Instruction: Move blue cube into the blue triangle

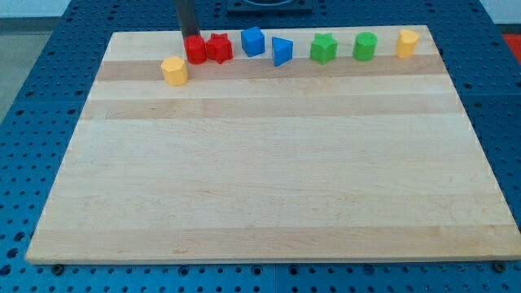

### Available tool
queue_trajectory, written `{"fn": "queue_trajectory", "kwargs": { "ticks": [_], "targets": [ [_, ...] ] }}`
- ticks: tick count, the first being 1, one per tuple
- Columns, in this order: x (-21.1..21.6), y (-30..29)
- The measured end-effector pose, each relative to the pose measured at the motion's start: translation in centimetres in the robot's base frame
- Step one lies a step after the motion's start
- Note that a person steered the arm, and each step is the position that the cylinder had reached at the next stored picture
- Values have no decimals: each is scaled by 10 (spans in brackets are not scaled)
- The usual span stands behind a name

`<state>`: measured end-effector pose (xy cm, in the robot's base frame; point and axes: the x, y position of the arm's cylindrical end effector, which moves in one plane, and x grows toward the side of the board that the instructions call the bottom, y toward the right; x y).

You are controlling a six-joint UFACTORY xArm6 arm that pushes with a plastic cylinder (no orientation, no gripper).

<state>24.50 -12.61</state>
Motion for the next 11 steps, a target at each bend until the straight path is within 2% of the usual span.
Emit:
{"fn": "queue_trajectory", "kwargs": {
  "ticks": [1,3,4,5,6,7,8,10,11],
  "targets": [
    [54,34],
    [32,21],
    [-6,-6],
    [-37,-2],
    [-27,65],
    [19,124],
    [50,137],
    [44,130],
    [4,112]
  ]
}}
